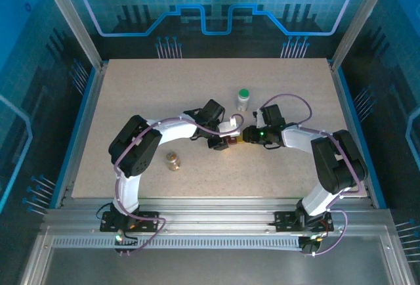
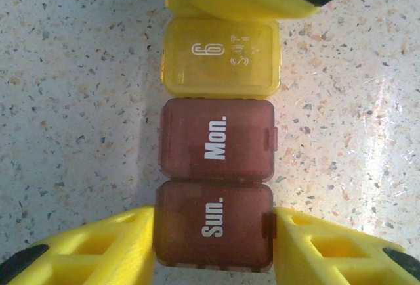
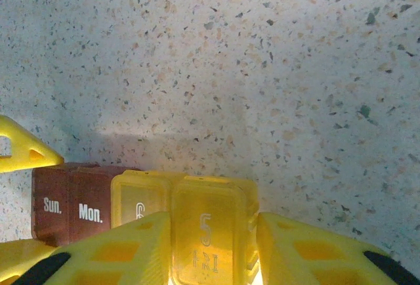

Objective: Sort the pills into containers

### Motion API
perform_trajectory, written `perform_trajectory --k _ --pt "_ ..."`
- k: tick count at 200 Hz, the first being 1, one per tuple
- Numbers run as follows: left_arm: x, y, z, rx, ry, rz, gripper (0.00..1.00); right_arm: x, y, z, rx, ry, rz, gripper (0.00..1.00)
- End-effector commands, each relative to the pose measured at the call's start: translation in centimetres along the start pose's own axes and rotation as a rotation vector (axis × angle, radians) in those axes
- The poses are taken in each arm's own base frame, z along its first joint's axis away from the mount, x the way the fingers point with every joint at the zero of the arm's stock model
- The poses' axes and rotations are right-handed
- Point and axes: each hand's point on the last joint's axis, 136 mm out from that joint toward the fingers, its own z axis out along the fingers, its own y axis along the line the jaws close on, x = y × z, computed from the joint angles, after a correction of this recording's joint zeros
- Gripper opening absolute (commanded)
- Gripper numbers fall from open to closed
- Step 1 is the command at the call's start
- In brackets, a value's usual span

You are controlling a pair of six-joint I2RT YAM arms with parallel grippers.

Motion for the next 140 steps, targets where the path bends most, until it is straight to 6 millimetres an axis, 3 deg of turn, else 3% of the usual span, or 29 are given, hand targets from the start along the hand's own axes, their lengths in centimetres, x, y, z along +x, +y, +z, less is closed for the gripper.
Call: perform_trajectory --k 1,61,99,140 --pt "-1.3 -0.5 -0.2 0.072 -0.035 -0.037 0.48 2.8 -2.5 0.9 0.111 0.092 -0.010 0.38" --pt "-2.0 0.4 -2.0 0.170 -0.079 -0.196 0.47 3.0 -2.3 1.1 0.141 0.104 -0.041 0.38" --pt "-2.3 2.7 -3.3 0.110 -0.115 -0.243 0.54 3.0 -2.4 1.1 0.143 0.106 -0.041 0.38" --pt "-2.3 4.5 -3.3 0.009 -0.115 -0.223 0.62 3.0 -2.4 1.1 0.144 0.107 -0.042 0.38"
